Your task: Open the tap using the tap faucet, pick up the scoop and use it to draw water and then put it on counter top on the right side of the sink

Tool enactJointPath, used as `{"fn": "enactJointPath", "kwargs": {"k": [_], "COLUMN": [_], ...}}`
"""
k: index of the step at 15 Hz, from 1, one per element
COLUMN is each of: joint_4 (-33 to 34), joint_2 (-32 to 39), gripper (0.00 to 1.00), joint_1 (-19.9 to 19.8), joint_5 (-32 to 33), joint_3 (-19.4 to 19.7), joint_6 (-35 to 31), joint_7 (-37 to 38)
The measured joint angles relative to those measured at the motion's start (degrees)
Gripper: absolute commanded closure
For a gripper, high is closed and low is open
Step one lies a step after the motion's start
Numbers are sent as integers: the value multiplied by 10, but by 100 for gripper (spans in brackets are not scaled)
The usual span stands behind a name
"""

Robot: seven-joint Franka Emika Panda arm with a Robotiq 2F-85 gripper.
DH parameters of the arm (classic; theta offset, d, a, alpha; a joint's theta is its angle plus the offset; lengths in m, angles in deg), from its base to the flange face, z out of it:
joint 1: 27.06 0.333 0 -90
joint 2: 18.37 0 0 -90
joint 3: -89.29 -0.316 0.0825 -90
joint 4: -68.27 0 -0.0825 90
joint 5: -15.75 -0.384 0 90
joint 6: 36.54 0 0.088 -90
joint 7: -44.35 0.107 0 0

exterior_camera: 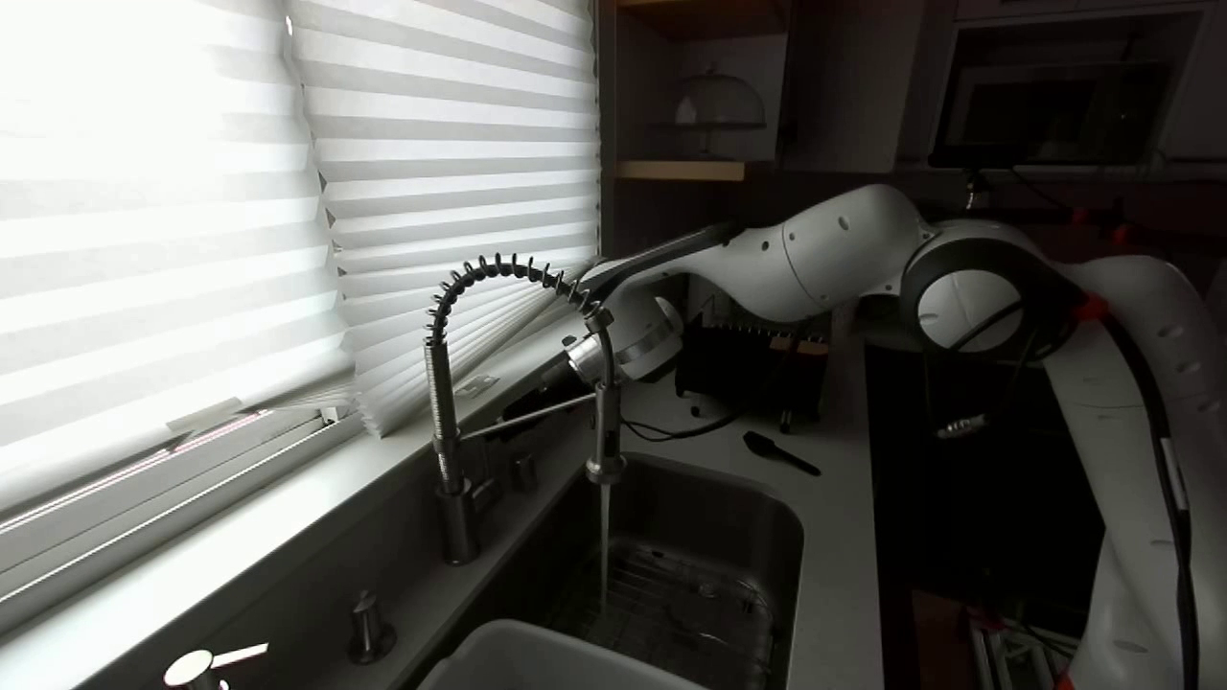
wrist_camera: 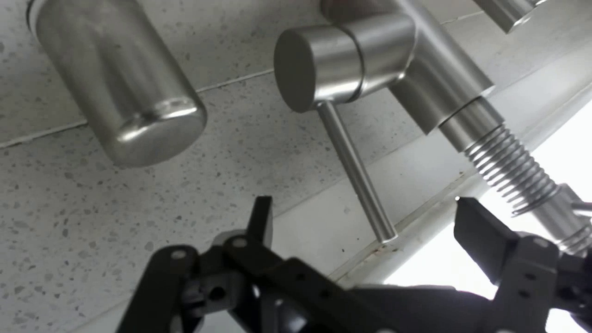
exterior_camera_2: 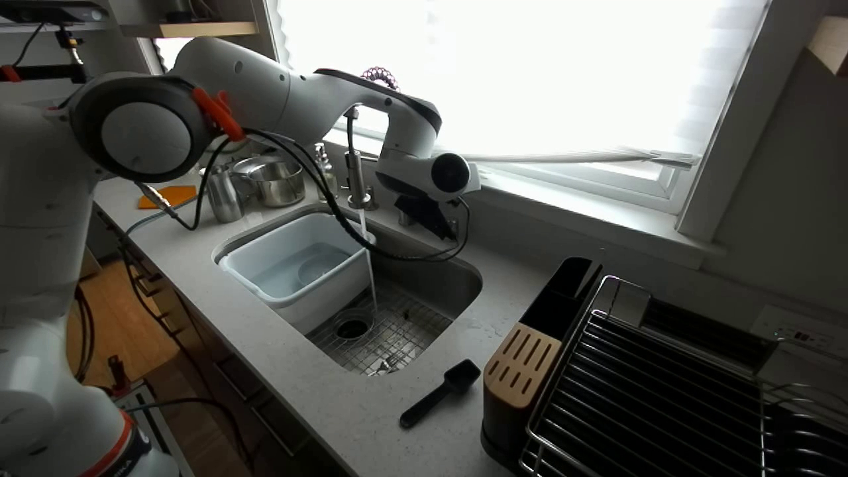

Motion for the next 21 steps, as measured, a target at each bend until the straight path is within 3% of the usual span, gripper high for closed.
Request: {"fn": "enactJointPath", "kwargs": {"k": [9, 16, 21], "joint_4": [-41, -82, -99], "joint_2": [-98, -173, -186], "gripper": [0, 0, 0], "joint_1": [-29, -63, -72], "joint_5": [253, 408, 421], "joint_3": [52, 78, 82], "joint_6": [209, 357, 376], "joint_7": [239, 268, 268]}}
